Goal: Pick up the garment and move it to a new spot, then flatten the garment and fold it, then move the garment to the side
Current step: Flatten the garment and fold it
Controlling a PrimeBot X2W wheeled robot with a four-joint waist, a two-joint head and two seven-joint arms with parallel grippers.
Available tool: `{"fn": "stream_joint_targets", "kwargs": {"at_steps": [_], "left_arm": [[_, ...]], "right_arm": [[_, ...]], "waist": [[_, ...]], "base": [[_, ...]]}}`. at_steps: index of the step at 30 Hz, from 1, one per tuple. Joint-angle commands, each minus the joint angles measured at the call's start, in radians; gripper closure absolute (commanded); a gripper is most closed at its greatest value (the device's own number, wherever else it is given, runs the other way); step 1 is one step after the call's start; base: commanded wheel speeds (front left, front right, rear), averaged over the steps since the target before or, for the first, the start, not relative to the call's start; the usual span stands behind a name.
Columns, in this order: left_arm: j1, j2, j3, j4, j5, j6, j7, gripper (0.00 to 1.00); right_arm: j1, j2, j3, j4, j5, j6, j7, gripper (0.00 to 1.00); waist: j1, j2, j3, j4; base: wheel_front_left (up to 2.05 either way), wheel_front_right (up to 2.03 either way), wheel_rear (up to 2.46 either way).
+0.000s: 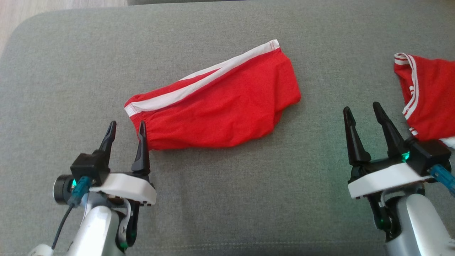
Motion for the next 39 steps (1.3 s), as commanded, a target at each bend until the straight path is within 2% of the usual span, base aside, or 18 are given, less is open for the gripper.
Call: {"fn": "stream_joint_targets", "kwargs": {"at_steps": [1,9,15,20,24,30,34,35,36,37,39], "left_arm": [[-0.021,0.024,0.029,-0.032,0.001,0.006,-0.006,0.00],[-0.033,0.024,0.019,-0.038,-0.005,0.007,-0.003,0.00],[-0.065,0.018,0.006,-0.044,-0.004,0.004,-0.003,0.00],[-0.103,0.002,-0.013,-0.041,-0.002,-0.005,-0.005,0.00],[-0.130,-0.011,-0.026,-0.033,0.000,-0.011,-0.008,0.00],[-0.151,-0.030,-0.029,-0.015,-0.007,-0.016,-0.011,0.00],[-0.150,-0.036,-0.013,-0.024,-0.007,-0.012,-0.012,0.00],[-0.147,-0.036,-0.009,-0.027,-0.005,-0.011,-0.012,0.00],[-0.144,-0.037,-0.005,-0.029,-0.004,-0.011,-0.012,0.00],[-0.142,-0.037,-0.001,-0.031,-0.003,-0.011,-0.012,0.00],[-0.140,-0.038,0.002,-0.034,-0.001,-0.011,-0.012,0.00]], "right_arm": [[-0.008,0.004,0.019,-0.040,-0.010,-0.001,0.003,0.00],[-0.017,0.001,0.015,-0.038,-0.013,-0.001,0.014,0.00],[-0.094,-0.022,0.031,0.030,-0.006,-0.001,0.026,0.00],[-0.218,-0.044,0.072,0.168,0.003,-0.001,0.030,0.00],[-0.323,-0.048,0.105,0.323,0.011,-0.001,0.038,0.00],[-0.422,-0.028,0.150,0.549,0.041,-0.001,0.097,0.00],[-0.455,-0.006,0.180,0.631,0.063,-0.001,0.136,0.00],[-0.460,-0.002,0.190,0.646,0.070,-0.001,0.146,0.05],[-0.465,0.002,0.201,0.655,0.079,-0.001,0.149,0.64],[-0.468,0.007,0.209,0.660,0.096,-0.001,0.149,1.00],[-0.472,0.009,0.217,0.668,0.109,-0.001,0.152,1.00]], "waist": [[0.0000,0.0000,0.000,-0.001],[0.0000,0.0000,0.012,0.012],[0.0000,0.0000,0.046,0.046],[0.0000,0.0000,0.084,0.088],[0.0000,0.0000,0.113,0.122],[0.0000,0.0000,0.133,0.159],[0.0000,0.0000,0.135,0.161],[0.0000,0.0000,0.134,0.160],[0.0000,0.0000,0.133,0.158],[0.0000,0.0000,0.133,0.155],[0.0000,0.0000,0.131,0.152]], "base": [[0.00,0.00,0.00],[0.00,0.00,0.00],[0.00,0.00,0.00],[0.00,0.00,0.00],[0.00,0.00,0.00],[0.00,0.00,0.00],[0.00,0.00,0.00],[0.00,0.00,0.00],[0.00,0.00,0.00],[0.00,0.00,0.00],[0.00,0.00,0.00]]}}
